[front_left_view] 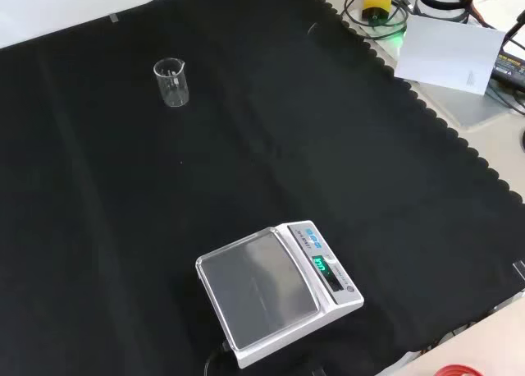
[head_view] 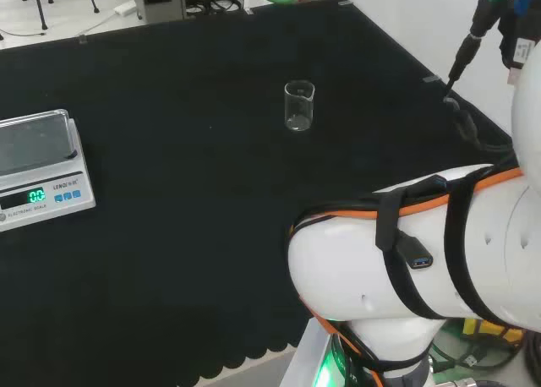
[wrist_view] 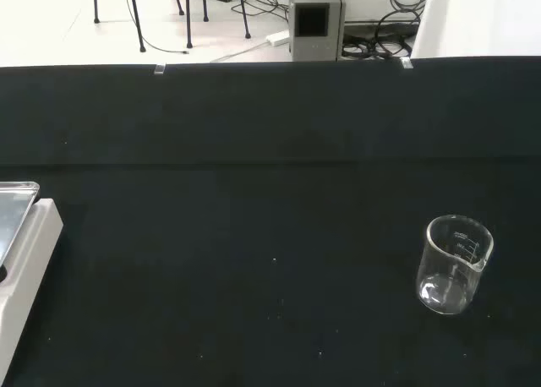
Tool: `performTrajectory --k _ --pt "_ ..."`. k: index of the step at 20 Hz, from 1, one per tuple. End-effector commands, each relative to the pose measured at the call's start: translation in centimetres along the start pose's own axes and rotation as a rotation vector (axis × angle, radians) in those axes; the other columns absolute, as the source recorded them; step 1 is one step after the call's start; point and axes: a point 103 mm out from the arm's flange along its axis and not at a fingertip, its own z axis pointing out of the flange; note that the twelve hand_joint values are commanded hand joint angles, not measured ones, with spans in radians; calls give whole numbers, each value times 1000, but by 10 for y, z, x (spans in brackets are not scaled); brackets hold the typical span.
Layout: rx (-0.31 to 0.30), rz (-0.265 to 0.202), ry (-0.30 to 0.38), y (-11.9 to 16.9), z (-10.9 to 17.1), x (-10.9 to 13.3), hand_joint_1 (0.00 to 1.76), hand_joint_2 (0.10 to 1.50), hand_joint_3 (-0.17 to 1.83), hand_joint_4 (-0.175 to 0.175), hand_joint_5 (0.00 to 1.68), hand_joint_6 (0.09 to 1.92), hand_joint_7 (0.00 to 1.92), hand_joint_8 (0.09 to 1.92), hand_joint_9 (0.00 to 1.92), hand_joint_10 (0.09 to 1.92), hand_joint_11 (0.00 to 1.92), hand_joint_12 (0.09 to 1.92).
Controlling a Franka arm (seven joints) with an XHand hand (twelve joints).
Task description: Pick up the beaker.
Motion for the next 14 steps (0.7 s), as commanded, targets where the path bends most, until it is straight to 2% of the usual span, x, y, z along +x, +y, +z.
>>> performTrajectory --k 1,4,7,8,14 --pt "-1 4 0 3 5 -18 598 583 397 -40 156 353 309 755 348 815 22 1472" --pt "19 15 -3 10 16 -49 599 637 284 -39 190 261 296 772 331 838 2 1536" --pt "21 30 -41 21 27 -61 601 655 247 -40 203 226 294 774 328 841 0 1532" --pt "19 37 -45 26 34 -72 602 657 243 -40 204 222 293 774 328 841 0 1531" --pt "-28 67 -55 69 99 -128 610 665 218 -29 144 162 203 771 312 845 0 1533"
